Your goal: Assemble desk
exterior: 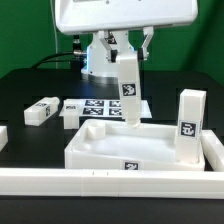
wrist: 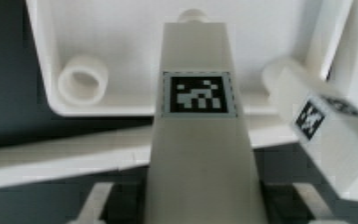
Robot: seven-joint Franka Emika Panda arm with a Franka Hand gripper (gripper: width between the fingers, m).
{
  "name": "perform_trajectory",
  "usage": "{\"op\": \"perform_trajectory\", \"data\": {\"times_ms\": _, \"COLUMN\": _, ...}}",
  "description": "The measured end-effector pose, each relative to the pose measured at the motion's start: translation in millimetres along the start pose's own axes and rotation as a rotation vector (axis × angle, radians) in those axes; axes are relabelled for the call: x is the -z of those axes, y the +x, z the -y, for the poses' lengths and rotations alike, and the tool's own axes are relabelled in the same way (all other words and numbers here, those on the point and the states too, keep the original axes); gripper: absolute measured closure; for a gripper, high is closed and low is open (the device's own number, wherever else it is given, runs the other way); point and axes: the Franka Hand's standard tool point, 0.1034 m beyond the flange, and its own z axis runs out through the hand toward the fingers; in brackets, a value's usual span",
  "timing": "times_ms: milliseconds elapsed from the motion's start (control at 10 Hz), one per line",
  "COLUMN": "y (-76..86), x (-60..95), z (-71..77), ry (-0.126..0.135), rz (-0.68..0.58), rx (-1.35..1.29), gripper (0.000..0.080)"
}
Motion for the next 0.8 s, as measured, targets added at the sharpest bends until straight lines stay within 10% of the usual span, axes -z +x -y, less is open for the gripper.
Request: {"op": "perform_trajectory", "data": {"times_ms": 800, "y": 1.2, "x": -9.5, "z": -34.8, "ry": -0.038, "rz": 0.006, "rx": 0.07, "gripper": 0.0508}}
